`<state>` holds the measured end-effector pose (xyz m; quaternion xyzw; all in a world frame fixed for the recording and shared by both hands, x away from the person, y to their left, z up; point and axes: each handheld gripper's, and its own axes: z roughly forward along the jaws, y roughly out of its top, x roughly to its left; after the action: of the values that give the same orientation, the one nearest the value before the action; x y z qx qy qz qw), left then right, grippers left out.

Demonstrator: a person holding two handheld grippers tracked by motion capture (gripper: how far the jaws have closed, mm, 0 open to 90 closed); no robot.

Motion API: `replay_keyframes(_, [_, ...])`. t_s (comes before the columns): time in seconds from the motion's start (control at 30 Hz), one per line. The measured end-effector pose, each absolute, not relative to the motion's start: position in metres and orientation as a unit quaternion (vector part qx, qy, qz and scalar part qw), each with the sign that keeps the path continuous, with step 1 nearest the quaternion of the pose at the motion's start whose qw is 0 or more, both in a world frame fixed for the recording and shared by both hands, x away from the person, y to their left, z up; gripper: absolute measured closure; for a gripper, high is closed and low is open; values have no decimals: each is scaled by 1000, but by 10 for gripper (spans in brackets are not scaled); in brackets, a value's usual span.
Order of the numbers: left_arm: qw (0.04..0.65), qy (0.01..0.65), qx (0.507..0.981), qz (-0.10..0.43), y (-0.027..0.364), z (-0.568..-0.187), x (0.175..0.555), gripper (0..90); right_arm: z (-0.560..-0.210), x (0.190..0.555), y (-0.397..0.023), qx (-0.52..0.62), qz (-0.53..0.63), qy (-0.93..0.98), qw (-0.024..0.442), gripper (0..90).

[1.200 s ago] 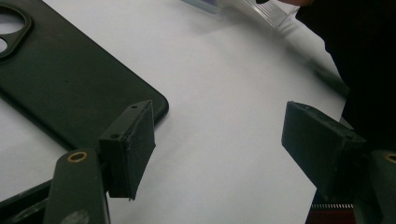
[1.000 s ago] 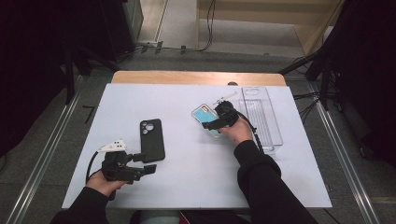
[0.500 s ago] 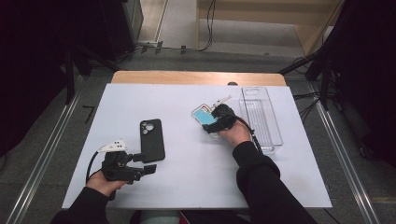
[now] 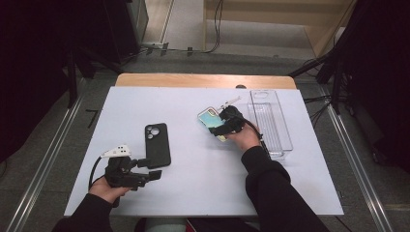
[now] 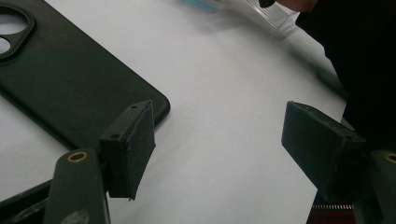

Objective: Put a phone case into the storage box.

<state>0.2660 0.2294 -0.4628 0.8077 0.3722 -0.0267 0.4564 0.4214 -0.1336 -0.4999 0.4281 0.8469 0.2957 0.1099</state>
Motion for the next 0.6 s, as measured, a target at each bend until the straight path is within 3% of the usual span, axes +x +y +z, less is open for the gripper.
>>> replay_keyframes(0.6, [445, 381, 810, -31, 226, -461, 267, 259, -451, 399, -138, 417, 346, 836, 84, 149])
